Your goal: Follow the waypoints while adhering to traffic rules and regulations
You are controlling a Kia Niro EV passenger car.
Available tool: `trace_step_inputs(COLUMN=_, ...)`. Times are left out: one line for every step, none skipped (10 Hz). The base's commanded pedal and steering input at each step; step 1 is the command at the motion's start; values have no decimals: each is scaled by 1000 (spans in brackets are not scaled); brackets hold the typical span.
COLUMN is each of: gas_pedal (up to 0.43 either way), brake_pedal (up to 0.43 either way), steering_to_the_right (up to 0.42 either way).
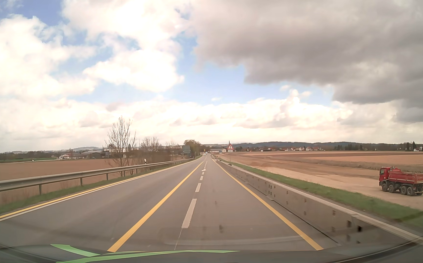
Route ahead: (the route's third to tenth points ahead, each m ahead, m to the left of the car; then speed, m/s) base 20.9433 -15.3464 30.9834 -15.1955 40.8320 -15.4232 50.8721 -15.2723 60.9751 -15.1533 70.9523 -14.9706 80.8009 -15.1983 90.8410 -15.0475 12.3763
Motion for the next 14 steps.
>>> trace_step_inputs(gas_pedal=59, brake_pedal=0, steering_to_the_right=-2)
trace_step_inputs(gas_pedal=59, brake_pedal=0, steering_to_the_right=-2)
trace_step_inputs(gas_pedal=59, brake_pedal=0, steering_to_the_right=-2)
trace_step_inputs(gas_pedal=59, brake_pedal=0, steering_to_the_right=-2)
trace_step_inputs(gas_pedal=59, brake_pedal=0, steering_to_the_right=-2)
trace_step_inputs(gas_pedal=59, brake_pedal=0, steering_to_the_right=-2)
trace_step_inputs(gas_pedal=59, brake_pedal=0, steering_to_the_right=-2)
trace_step_inputs(gas_pedal=59, brake_pedal=0, steering_to_the_right=-2)
trace_step_inputs(gas_pedal=59, brake_pedal=0, steering_to_the_right=-2)
trace_step_inputs(gas_pedal=59, brake_pedal=0, steering_to_the_right=-2)
trace_step_inputs(gas_pedal=59, brake_pedal=0, steering_to_the_right=-2)
trace_step_inputs(gas_pedal=59, brake_pedal=0, steering_to_the_right=-2)
trace_step_inputs(gas_pedal=59, brake_pedal=0, steering_to_the_right=-2)
trace_step_inputs(gas_pedal=59, brake_pedal=0, steering_to_the_right=-2)
